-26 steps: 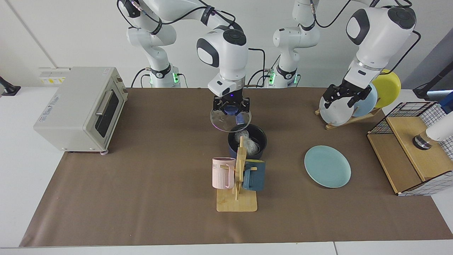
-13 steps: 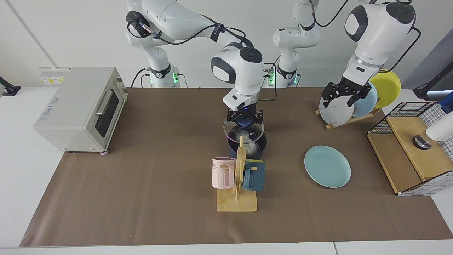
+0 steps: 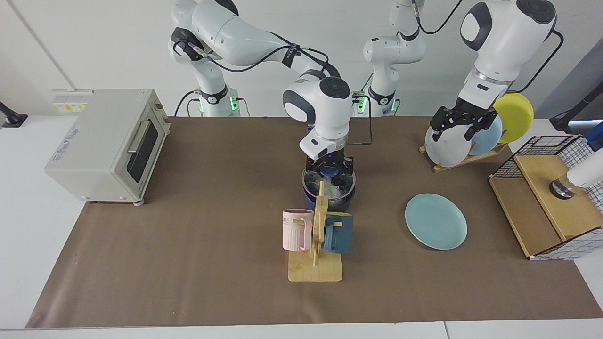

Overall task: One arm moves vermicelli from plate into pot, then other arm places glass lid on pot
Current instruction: 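Carry the glass lid with the right gripper over the saucepan, then lower the glass lid onto the saucepan with the right gripper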

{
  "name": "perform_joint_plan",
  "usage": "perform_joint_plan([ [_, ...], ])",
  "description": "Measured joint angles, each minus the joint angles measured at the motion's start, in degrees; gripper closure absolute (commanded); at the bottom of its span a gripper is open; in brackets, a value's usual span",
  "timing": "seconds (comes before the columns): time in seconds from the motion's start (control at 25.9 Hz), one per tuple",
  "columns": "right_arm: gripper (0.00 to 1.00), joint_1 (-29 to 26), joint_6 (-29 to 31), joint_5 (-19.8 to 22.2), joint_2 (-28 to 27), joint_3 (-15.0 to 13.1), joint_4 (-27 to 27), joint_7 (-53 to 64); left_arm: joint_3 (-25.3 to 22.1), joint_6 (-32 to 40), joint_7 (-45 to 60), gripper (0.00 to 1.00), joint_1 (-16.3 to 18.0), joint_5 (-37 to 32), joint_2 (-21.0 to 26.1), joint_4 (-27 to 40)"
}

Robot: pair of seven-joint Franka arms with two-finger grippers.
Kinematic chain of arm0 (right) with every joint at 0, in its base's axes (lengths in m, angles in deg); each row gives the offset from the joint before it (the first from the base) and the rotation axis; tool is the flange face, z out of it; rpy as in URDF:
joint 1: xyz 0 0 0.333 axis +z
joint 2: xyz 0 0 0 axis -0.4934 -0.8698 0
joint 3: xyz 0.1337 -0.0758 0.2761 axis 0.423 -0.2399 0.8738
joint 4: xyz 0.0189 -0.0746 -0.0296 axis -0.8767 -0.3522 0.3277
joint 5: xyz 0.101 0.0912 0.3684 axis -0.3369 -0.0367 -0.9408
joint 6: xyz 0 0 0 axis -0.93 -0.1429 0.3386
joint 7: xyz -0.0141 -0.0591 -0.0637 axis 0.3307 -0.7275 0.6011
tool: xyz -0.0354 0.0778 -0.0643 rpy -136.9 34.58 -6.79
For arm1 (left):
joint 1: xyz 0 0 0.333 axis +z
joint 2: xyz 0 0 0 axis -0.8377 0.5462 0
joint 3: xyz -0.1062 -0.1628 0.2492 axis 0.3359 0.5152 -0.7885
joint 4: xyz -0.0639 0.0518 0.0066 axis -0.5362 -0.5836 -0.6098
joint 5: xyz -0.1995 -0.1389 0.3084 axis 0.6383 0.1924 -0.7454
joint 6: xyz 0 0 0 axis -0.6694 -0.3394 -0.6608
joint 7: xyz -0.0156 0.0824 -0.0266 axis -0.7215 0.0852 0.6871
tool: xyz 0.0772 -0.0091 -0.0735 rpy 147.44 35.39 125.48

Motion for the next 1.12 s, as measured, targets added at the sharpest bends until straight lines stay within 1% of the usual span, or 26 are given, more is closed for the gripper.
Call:
perform_joint_plan([
  [0.23, 1.0, 0.71, 0.0, 0.9, -1.4, 0.0, 0.64, 0.0, 0.01, 0.0, 0.0, 0.0, 0.0, 0.0, 0.0, -0.01],
  [0.5, 1.0, 0.81, 0.0, 1.2, -1.59, -0.03, 0.86, 0.0, 0.01, 0.0, 0.0, 0.0, 0.0, 0.0, 0.0, -0.06],
  [0.81, 1.0, 0.88, -0.02, 2.49, -2.39, -0.06, 1.53, 0.0, 0.0, 0.0, 0.0, 0.0, 0.0, 0.0, -0.01, -0.2],
  [0.93, 1.0, 0.95, -0.79, 2.51, -3.13, -0.07, 2.78, 0.0, 0.01, 0.0, 0.0, 0.0, 0.0, 0.0, -0.01, -0.22],
  [1.12, 1.0, 2.01, -4.05, 2.52, -5.11, -0.07, 6.27, 0.0, 0.01, 0.0, 0.0, 0.0, 0.0, 0.0, -0.01, -0.23],
])
